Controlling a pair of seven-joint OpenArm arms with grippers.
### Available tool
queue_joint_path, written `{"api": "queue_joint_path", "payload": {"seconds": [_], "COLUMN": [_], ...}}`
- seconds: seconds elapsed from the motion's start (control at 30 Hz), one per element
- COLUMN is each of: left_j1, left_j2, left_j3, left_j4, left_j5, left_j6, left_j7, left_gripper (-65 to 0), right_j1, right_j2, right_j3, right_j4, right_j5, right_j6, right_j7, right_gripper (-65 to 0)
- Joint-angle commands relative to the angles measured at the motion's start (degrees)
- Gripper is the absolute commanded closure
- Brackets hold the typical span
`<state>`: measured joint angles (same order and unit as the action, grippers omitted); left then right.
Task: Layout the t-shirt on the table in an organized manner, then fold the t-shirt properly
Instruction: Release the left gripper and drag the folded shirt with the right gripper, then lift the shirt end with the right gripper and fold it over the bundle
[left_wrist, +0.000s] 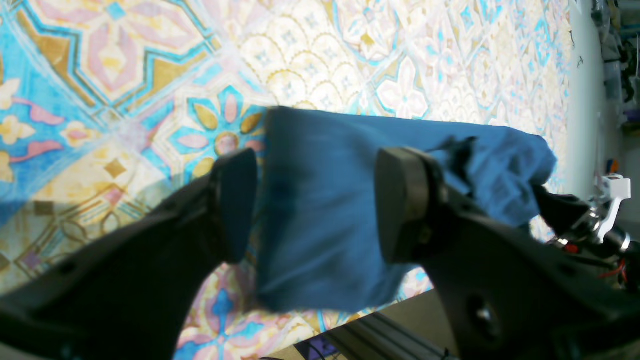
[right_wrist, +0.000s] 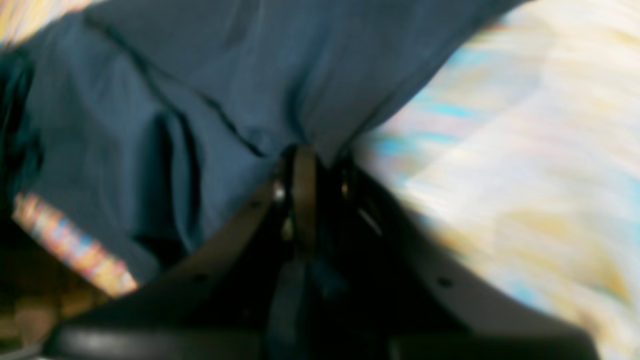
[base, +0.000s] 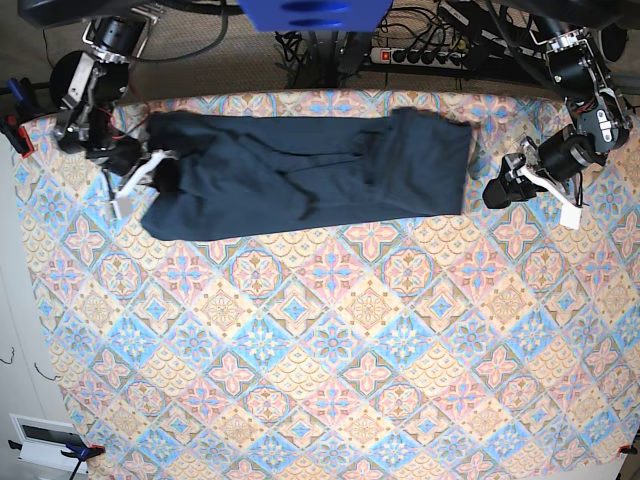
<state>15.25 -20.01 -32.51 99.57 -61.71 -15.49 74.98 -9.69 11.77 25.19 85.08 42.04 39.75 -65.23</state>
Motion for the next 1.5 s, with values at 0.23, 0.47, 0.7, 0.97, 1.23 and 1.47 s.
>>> {"api": "queue_joint_path", "payload": {"seconds": [0.23,0.47,0.7,0.97,1.23,1.47], "left_j1": [-0.26,-0.26,0.10,0.10,0.10,0.10], "left_j2": [-0.69,-0.52,2.56,3.97,5.55,5.90], "left_j3": [-3.66,-4.02,-4.02,0.29,1.17,1.17], "left_j4": [0.78,0.78,0.69,0.69,0.69,0.69], "left_j5": [1.80,11.30,12.44,15.43,15.78,15.78], "left_j6": [-0.29,-0.29,-0.29,-0.29,-0.29,-0.29], "left_j7": [-0.91,-0.91,-0.91,-0.91,-0.91,-0.91], "left_gripper": [-36.4,-20.4,-17.3,-17.2,-17.2,-17.2], "right_j1": [8.59,8.59,3.23,2.97,4.29,5.61], "right_j2": [5.15,6.47,1.55,-3.73,-7.95,-8.03], "right_j3": [3.95,3.07,-7.92,-21.63,-27.08,-30.77], "right_j4": [0.77,5.43,17.21,23.71,23.71,23.71], "right_j5": [1.25,1.52,1.52,1.52,1.52,1.52], "right_j6": [0.25,0.25,0.25,0.25,0.25,0.25], "right_j7": [0.57,0.31,-1.80,-1.80,-1.80,-1.98], "right_gripper": [-0.5,-0.4,-0.4,-0.4,-0.4,-0.6]}}
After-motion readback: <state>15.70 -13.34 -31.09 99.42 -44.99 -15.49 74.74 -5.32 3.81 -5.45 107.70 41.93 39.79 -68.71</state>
